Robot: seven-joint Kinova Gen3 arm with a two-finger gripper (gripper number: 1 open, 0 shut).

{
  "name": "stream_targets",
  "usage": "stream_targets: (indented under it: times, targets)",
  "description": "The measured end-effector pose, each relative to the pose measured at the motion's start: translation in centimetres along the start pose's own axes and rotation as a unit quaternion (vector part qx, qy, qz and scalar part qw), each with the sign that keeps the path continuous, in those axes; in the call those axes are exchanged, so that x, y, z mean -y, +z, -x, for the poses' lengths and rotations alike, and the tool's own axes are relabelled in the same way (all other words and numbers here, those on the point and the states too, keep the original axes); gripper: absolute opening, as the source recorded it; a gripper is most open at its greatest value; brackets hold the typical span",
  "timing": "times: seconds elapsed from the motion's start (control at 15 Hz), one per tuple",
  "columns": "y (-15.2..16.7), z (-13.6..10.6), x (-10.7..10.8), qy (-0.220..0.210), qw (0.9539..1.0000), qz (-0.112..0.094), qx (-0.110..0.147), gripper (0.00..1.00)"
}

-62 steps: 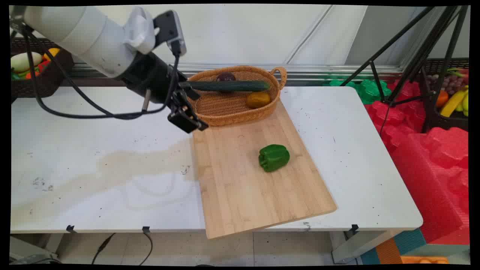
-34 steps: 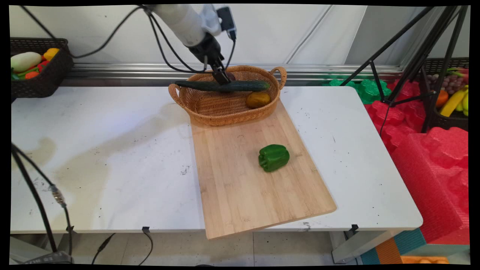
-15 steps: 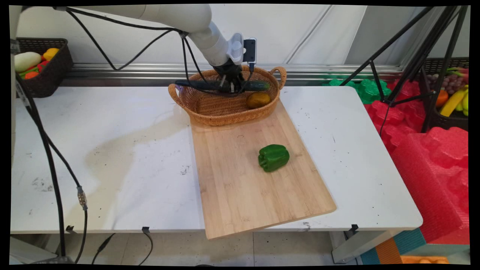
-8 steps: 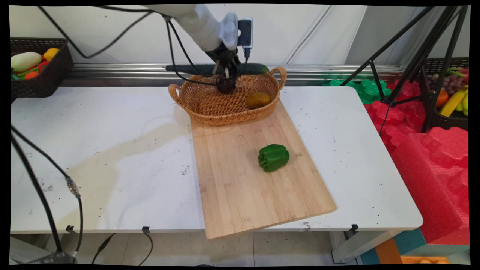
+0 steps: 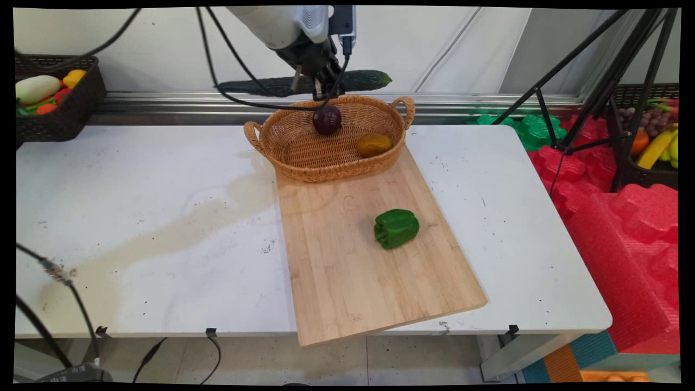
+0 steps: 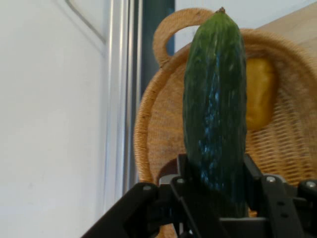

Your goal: Place the picked object on the cutting board

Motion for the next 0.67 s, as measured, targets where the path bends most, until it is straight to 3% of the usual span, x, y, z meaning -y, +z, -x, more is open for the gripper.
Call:
stream_targets:
  times: [0.27,0.67]
  targets:
    - [-3.4,-0.1,-1.6,-0.010,0.9998,0.014,-0.006,0.00]
    - [-8.3,-0.1,-4.9,-0.025,0.9983,0.051,-0.014,0.00]
